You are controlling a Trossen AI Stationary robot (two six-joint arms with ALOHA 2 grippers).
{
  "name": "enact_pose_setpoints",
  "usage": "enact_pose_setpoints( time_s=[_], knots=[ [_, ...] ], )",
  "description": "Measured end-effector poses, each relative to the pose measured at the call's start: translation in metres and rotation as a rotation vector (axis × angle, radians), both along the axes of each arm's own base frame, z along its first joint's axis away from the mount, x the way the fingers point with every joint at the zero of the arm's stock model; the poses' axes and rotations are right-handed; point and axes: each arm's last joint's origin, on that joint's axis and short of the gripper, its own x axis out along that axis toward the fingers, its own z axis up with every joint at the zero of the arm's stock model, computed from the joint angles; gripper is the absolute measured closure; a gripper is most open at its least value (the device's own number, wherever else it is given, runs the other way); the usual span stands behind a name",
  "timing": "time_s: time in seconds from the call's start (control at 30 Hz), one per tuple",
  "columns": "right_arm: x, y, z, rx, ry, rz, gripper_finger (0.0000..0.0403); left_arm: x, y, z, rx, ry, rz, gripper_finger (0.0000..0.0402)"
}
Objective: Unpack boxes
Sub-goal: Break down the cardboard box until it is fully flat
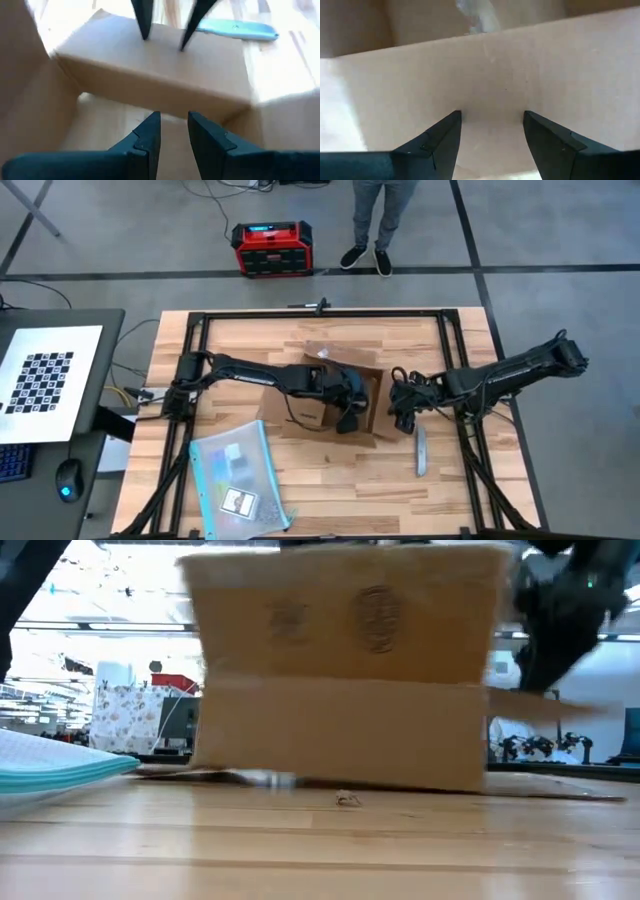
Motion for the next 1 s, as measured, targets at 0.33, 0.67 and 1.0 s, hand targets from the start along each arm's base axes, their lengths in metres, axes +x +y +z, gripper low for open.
enact_pose_setpoints(
  time_s=[0.33, 0.67, 1.0],
  knots=[
    [0.009, 0.001, 0.052, 0.019, -0.182, 0.028, 0.0198, -0.048, 0.004, 0.085, 0.061, 0.243, 0.073, 0.0320],
    [0.028, 0.003, 0.086, 0.016, -0.330, 0.057, 0.0198, -0.143, 0.011, 0.103, 0.092, 0.293, 0.248, 0.0320],
    [0.105, 0.005, 0.104, -0.068, -0.264, 0.137, 0.0198, -0.235, 0.022, 0.017, -0.068, 0.189, 0.356, 0.0320]
  ],
)
